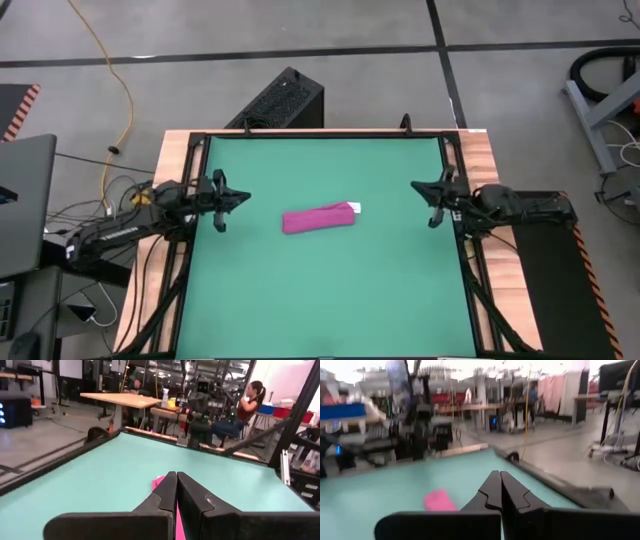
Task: Roll towel into tight, uniform cylinder
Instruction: Return to Home Position
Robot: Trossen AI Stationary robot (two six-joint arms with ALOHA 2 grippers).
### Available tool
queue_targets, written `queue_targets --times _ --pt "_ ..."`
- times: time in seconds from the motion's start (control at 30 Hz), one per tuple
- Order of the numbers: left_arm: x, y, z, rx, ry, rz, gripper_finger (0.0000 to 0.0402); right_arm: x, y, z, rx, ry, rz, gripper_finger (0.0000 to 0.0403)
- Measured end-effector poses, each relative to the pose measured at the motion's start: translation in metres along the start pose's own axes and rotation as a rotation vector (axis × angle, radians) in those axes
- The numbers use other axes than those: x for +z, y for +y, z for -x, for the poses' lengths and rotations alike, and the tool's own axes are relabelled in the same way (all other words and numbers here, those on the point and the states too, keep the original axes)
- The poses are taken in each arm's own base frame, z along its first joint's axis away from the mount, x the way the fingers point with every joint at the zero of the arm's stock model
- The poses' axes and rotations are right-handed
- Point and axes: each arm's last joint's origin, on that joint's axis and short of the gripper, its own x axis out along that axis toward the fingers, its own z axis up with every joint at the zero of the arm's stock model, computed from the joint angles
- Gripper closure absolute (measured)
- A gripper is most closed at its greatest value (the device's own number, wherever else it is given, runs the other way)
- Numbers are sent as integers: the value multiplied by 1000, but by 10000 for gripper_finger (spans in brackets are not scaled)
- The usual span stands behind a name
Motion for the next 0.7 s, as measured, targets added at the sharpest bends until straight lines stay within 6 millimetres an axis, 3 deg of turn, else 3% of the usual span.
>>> queue_targets --times 0.2,0.47,0.7 --pt "-1 -2 3 -52 8 10 401 -36 4 -4 33 97 29 393" --pt "-1 0 2 5 -2 -8 402 -38 5 -10 13 65 62 390" --pt "-7 3 2 85 49 6 401 -41 4 -10 -4 93 -139 367"
